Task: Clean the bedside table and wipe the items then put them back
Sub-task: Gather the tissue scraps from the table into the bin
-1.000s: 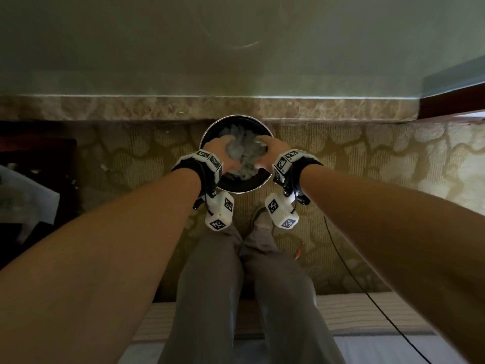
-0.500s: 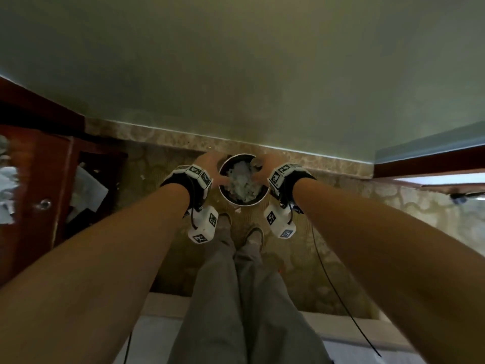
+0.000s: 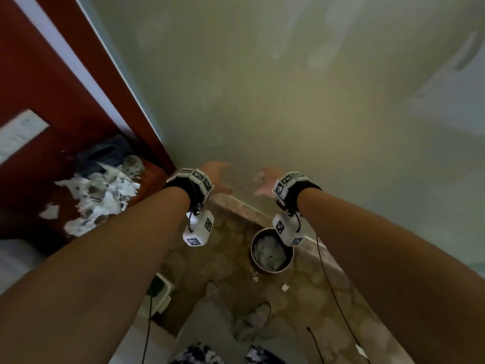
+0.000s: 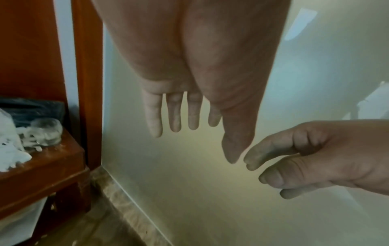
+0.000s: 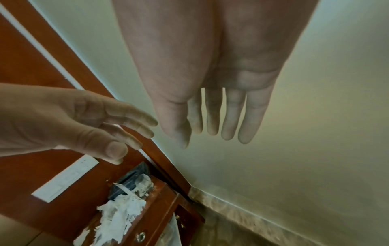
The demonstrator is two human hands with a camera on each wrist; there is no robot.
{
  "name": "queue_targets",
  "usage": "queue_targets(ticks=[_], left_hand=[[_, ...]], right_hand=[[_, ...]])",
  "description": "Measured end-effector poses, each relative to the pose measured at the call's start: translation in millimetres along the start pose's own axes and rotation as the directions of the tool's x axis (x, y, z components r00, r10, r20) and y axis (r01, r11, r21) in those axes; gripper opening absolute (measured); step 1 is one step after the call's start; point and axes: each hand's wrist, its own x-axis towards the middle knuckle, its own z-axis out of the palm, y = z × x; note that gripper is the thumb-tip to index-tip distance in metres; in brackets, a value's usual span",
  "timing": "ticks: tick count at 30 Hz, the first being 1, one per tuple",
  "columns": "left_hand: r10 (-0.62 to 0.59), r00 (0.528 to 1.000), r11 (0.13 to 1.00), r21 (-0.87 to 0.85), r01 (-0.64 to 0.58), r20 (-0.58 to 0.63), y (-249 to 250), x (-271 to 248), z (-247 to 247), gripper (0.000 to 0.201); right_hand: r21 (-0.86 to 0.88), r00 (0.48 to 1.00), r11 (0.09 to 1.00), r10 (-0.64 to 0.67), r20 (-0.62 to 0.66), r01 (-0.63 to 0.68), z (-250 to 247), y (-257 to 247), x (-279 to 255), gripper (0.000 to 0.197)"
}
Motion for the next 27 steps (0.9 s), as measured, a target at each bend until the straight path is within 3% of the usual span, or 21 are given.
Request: queue_targets(ticks=[4, 11, 19, 27], left_hand=[[-0.064, 0.994, 0.997, -0.058, 0.059, -0.092, -36.3, -34.8, -54.0, 0.080], [-0.196, 0.966, 0.973, -0.157, 0.170, -0.170, -137.6, -80.7, -121.7, 0.081], [-0.316, 0.925, 0.940, -0.206, 0.274, -0.212, -271.3, -128.4, -154.5, 0.077], [-0.454, 0.876, 0.866, -0.310, 0.392, -0.162, -368.6, -149.3, -141.5, 0.070]], right_hand=[[-0.043, 0.994, 0.995, -0.094, -0.050, 0.092, -49.5, -70.3, -16.7, 0.058], [-0.228, 0.960, 0.939, -0.275, -0.055, 0.256, -81.2, -195.7, 3.2, 0.048], [-0.245, 0.929, 0.900, -0.370, 0.008, 0.360, -65.8, -330.9, 43.5, 0.048], [-0.298, 0.913, 0.863, -0.396, 0.099, 0.407, -28.1, -412.9, 92.1, 0.042]])
